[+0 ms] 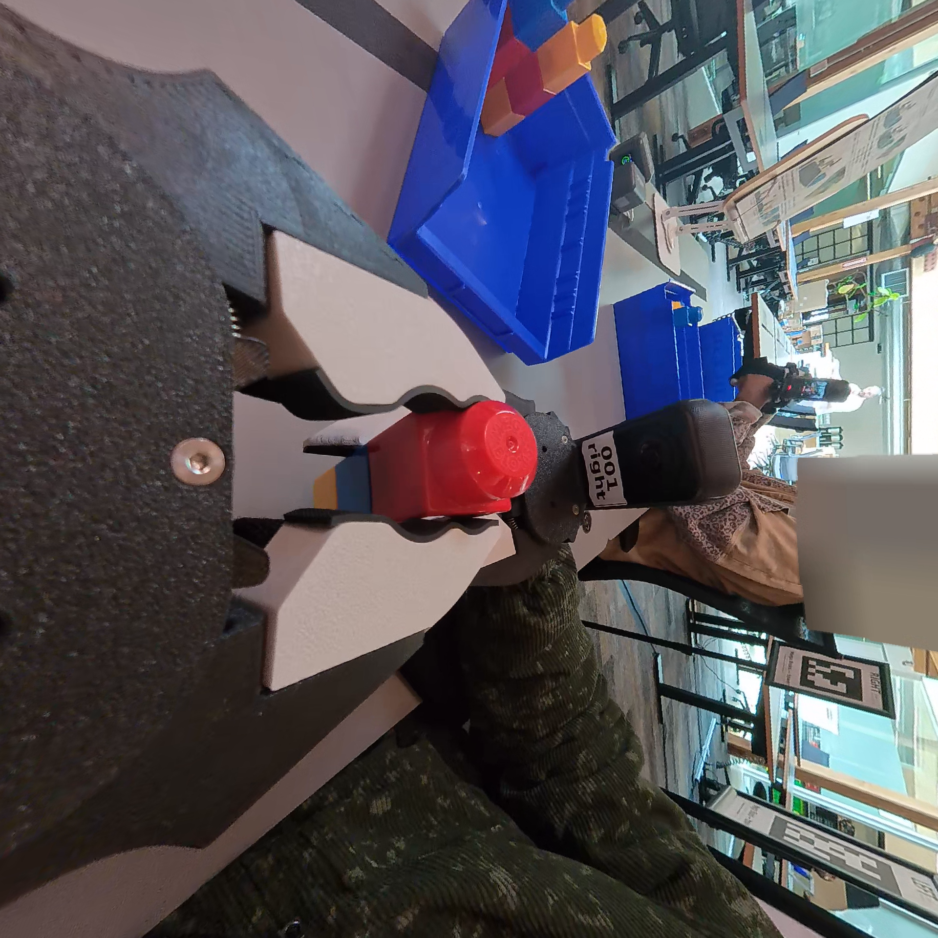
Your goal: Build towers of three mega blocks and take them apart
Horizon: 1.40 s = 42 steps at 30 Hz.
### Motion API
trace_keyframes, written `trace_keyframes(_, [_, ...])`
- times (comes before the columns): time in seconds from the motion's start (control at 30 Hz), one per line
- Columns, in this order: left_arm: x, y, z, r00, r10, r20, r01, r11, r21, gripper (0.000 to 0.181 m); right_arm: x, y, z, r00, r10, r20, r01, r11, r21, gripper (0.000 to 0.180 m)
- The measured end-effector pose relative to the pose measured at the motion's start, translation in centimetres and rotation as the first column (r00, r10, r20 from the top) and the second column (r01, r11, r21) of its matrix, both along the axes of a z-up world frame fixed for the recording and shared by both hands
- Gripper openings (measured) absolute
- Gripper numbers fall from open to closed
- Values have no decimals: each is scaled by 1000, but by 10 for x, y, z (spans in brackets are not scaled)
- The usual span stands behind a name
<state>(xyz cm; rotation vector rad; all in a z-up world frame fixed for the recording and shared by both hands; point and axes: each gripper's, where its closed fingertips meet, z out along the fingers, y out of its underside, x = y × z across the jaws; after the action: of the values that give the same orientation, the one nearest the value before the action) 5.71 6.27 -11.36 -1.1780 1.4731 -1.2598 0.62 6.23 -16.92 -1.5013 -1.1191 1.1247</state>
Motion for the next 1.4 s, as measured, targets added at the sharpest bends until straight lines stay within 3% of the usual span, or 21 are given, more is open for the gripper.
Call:
trace_keyframes(0.1, [-2, 1, 4, 1000, 10, -9, -10, 1000, 17, 38, 2, 1, 3, 1000, -3, -15, 3, 1000, -1, 42])
trace_keyframes(0.23, [-18, 15, 27, 993, 70, 90, -70, 998, -4, 38, 12, 10, -7, 997, -40, 59, 39, 999, 26, 51])
trace_keyframes(0.37, [-27, 24, 28, 990, 81, 119, -76, 996, -49, 38, 11, 13, -8, 998, -46, 33, 46, 999, 16, 37])
trace_keyframes(0.63, [-26, 22, 43, 975, 90, 201, -84, 996, -39, 38, 13, 10, 4, 999, -40, -12, 41, 999, 15, 37])
trace_keyframes(0.73, [-25, 19, 47, 972, 83, 222, -70, 995, -64, 53, 15, 10, 13, 997, -41, -61, 42, 999, 16, 37])
trace_keyframes(0.8, [-19, 20, 39, 980, 88, 179, -77, 995, -64, 56, 18, 12, 19, 993, -49, -104, 50, 999, 13, 37])
trace_keyframes(0.87, [-9, 19, 28, 985, 107, 133, -103, 994, -35, 42, 20, 13, 20, 992, -53, -118, 55, 998, 13, 37])
trace_keyframes(1.03, [-10, 26, 12, 984, 171, -45, -169, 984, 54, 38, 19, 21, 5, 995, -96, -17, 96, 995, 0, 44])
trace_keyframes(1.1, [-21, 35, -5, 951, 253, -177, -216, 955, 202, 38, 27, 27, 9, 989, -147, 8, 146, 989, 36, 58])
trace_keyframes(1.2, [-34, 37, -41, 866, 299, -402, -164, 927, 337, 38, 39, 29, 31, 979, -201, -21, 202, 973, 113, 56])
trace_keyframes(1.27, [-34, 32, -63, 818, 278, -504, -102, 932, 349, 38, 39, 25, 38, 980, -198, -30, 200, 970, 138, 51])
trace_keyframes(1.4, [-29, 20, -93, 752, 227, -619, -8, 942, 336, 38, 28, 22, 18, 983, -174, 65, 162, 974, 156, 50])
